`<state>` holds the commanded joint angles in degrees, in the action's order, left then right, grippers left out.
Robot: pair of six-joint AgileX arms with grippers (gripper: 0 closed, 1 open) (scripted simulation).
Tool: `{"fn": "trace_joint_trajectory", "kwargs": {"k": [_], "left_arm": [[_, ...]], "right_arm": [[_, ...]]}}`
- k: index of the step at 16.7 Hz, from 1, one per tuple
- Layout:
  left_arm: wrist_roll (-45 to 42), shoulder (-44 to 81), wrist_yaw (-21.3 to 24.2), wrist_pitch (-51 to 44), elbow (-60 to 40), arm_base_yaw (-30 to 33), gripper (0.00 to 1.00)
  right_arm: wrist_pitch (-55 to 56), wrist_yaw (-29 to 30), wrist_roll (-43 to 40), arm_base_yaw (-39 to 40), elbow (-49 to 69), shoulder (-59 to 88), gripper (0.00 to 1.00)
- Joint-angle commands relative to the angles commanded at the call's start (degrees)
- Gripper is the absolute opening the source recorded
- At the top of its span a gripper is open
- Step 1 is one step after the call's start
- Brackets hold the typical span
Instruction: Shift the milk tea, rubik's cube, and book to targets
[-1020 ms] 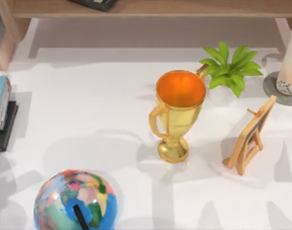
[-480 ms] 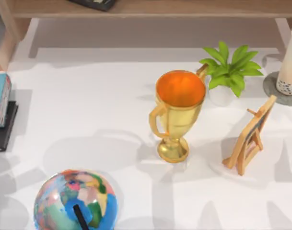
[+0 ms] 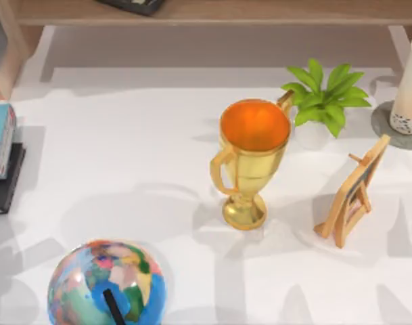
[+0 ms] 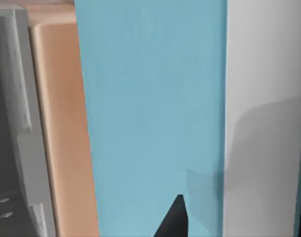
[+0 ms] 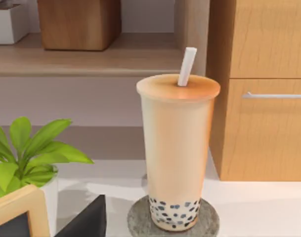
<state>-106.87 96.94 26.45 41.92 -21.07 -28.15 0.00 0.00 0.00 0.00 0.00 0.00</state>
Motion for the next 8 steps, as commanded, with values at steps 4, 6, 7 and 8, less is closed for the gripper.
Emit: {"fn": "trace_joint_trajectory", "kwargs": {"k": [4,6,7,8], "left_arm": [[0.0,0.0,0.0,0.0,0.0,0.0,1.0],[0.0,0.0,0.0,0.0,0.0,0.0,1.0],[0.0,0.0,0.0,0.0,0.0,0.0,1.0],[0.0,0.0,0.0,0.0,0.0,0.0,1.0]], "right_arm": [[0.0,0.0,0.0,0.0,0.0,0.0,1.0],[0.0,0.0,0.0,0.0,0.0,0.0,1.0],[0.0,0.0,0.0,0.0,0.0,0.0,1.0],[0.0,0.0,0.0,0.0,0.0,0.0,1.0]]}}
